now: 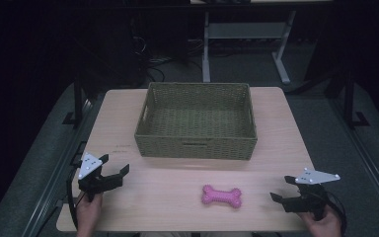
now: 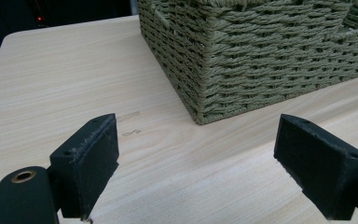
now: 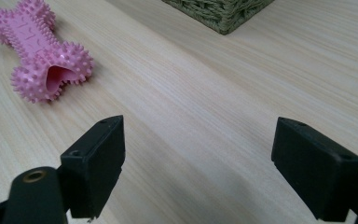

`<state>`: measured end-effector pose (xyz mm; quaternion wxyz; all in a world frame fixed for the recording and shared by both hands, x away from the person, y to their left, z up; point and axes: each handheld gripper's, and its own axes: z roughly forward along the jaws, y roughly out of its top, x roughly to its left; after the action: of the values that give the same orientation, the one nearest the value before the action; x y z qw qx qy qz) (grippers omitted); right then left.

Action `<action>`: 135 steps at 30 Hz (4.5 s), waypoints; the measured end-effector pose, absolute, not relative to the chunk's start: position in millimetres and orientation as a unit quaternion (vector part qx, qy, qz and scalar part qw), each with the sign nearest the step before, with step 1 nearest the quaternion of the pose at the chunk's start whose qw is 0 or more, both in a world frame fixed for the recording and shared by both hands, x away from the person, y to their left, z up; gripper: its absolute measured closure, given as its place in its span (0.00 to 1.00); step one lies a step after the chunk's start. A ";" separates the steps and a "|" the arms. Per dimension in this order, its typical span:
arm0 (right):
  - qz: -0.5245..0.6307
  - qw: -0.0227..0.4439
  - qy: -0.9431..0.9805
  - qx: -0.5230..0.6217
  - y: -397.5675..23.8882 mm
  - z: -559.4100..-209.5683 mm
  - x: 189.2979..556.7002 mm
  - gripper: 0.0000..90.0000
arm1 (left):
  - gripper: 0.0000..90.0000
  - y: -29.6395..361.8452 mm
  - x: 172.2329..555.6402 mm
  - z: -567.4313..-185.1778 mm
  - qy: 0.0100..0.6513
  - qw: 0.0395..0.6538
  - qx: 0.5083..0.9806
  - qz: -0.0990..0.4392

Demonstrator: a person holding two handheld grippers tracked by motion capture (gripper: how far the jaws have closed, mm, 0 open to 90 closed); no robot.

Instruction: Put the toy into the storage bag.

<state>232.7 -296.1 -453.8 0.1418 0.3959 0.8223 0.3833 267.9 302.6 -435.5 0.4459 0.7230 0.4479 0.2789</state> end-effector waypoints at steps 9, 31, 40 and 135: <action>0.383 0.131 0.829 0.385 -291.6 -450.6 240.0 0.18 | 0.15 304.1 267.8 -436.8 0.450 0.443 0.723 0.279; 0.349 0.118 0.875 0.315 -243.5 -432.7 255.7 0.18 | 0.15 304.5 265.0 -435.4 0.446 0.447 0.723 0.280; 0.341 0.099 0.886 0.297 -230.9 -428.7 261.7 0.17 | 0.15 304.4 265.2 -435.5 0.446 0.448 0.723 0.278; 0.192 -0.002 0.978 0.085 -108.0 -441.9 286.2 0.64 | 0.15 311.9 265.6 -434.1 0.453 0.456 0.714 0.278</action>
<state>286.2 -108.0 -441.9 -0.0016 0.0854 0.9778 0.1916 265.6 311.9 -434.1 0.4560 0.7142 0.4527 0.2776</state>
